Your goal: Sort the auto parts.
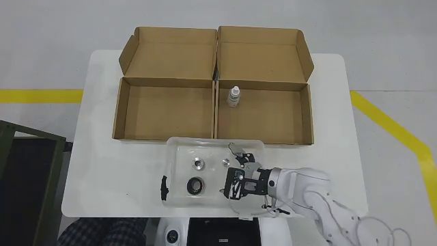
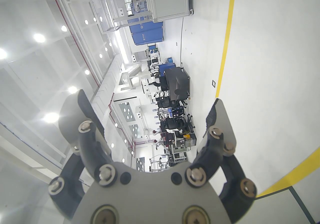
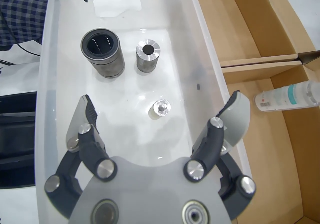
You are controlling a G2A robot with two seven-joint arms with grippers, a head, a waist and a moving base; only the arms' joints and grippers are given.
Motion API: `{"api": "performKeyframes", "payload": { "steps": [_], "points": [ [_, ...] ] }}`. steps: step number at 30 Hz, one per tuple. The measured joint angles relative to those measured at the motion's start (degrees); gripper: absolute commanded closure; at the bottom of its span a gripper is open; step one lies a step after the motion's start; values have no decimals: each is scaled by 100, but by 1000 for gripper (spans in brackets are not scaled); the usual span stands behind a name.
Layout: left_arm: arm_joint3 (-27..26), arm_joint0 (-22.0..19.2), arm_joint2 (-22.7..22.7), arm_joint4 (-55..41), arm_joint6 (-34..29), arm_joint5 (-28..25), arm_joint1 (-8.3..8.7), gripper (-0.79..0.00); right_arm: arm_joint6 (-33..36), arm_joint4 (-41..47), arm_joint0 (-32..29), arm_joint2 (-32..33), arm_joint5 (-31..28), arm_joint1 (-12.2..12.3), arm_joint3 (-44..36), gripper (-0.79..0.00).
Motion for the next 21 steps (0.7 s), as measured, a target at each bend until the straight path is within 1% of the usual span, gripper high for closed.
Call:
{"api": "performKeyframes", "payload": {
  "steps": [11, 14, 16, 19, 21],
  "points": [
    [0, 0, 0, 0, 0, 0, 0, -785, 466, -130, 241, -338, 100, -58, 156, -785],
    [0, 0, 0, 0, 0, 0, 0, -785, 564, -134, 300, -405, 123, -73, 209, -720],
    [0, 0, 0, 0, 0, 0, 0, -785, 627, -129, 343, -446, 147, -85, 262, -603],
    [0, 0, 0, 0, 0, 0, 0, -785, 698, -101, 404, -496, 191, -102, 355, -505],
    [0, 0, 0, 0, 0, 0, 0, -785, 746, -88, 446, -522, 220, -112, 415, -382]
  ]
}}
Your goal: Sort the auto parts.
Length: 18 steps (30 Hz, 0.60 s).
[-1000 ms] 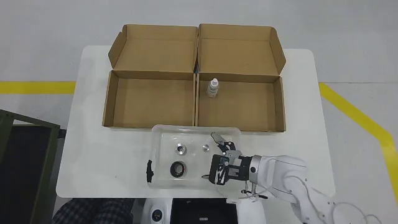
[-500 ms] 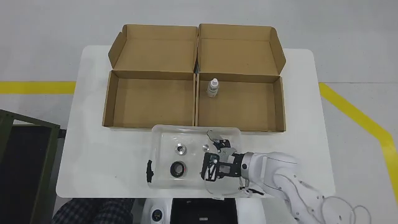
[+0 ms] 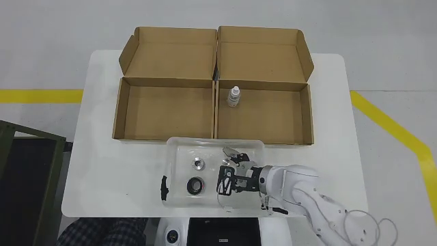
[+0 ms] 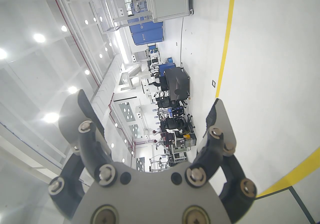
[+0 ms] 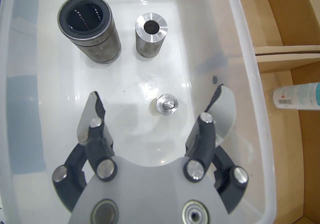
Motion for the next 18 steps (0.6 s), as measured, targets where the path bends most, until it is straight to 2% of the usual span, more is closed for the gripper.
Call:
{"api": "performKeyframes", "payload": {
  "steps": [7, 13, 18],
  "points": [
    [0, 0, 0, 0, 0, 0, 0, -785, 139, 12, 93, -46, 70, -21, 90, -246],
    [0, 0, 0, 0, 0, 0, 0, -785, 212, -65, 130, -60, 140, -29, 111, -18],
    [0, 0, 0, 0, 0, 0, 0, -785, 227, -117, 142, -70, 168, -32, 96, 0]
  ]
}}
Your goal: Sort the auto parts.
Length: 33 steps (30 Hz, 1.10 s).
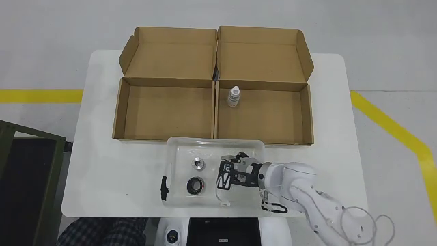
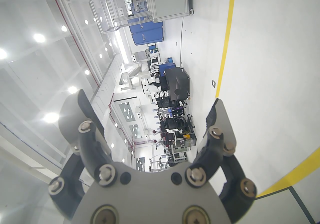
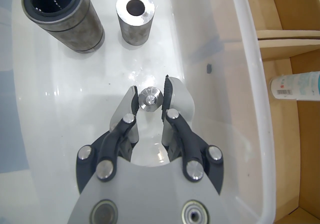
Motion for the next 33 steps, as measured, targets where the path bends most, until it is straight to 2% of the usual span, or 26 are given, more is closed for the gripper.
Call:
{"api": "performKeyframes", "payload": {
  "steps": [8, 23, 33],
  "points": [
    [0, 0, 0, 0, 0, 0, 0, -785, -340, 239, -146, 136, -222, 41, -258, 0],
    [0, 0, 0, 0, 0, 0, 0, -785, -2198, 1525, -416, 1156, -792, 194, -247, 0],
    [0, 0, 0, 0, 0, 0, 0, -785, -3080, 2346, -479, 1906, -756, 249, -140, 0]
  ]
}}
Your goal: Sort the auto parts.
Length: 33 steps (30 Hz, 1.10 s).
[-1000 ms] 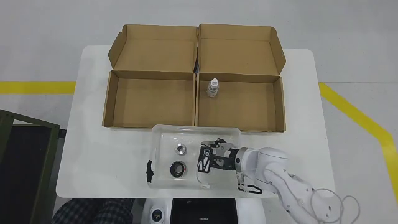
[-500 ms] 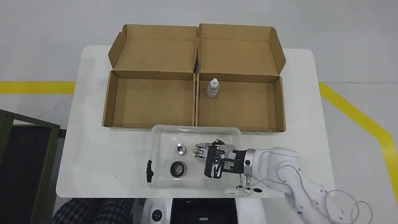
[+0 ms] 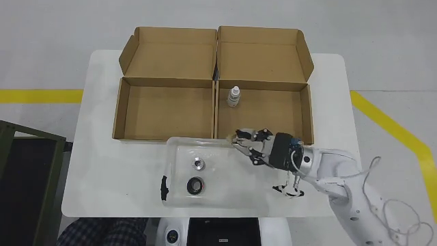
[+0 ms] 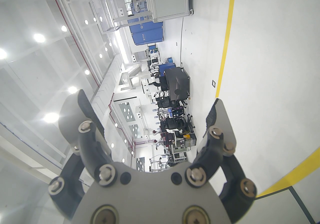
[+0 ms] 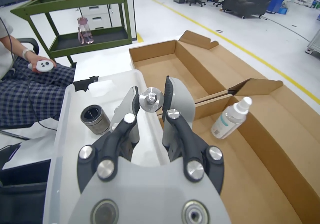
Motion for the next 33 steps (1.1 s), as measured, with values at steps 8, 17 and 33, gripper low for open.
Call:
{"api": "performKeyframes", "payload": {
  "steps": [8, 17, 33],
  "points": [
    [0, 0, 0, 0, 0, 0, 0, -785, -470, 542, -148, 375, -151, 29, 120, 0],
    [0, 0, 0, 0, 0, 0, 0, -785, -663, 866, -159, 457, -305, 28, 150, 0],
    [0, 0, 0, 0, 0, 0, 0, -785, -387, 513, 177, 84, -162, -27, 228, 0]
  ]
}}
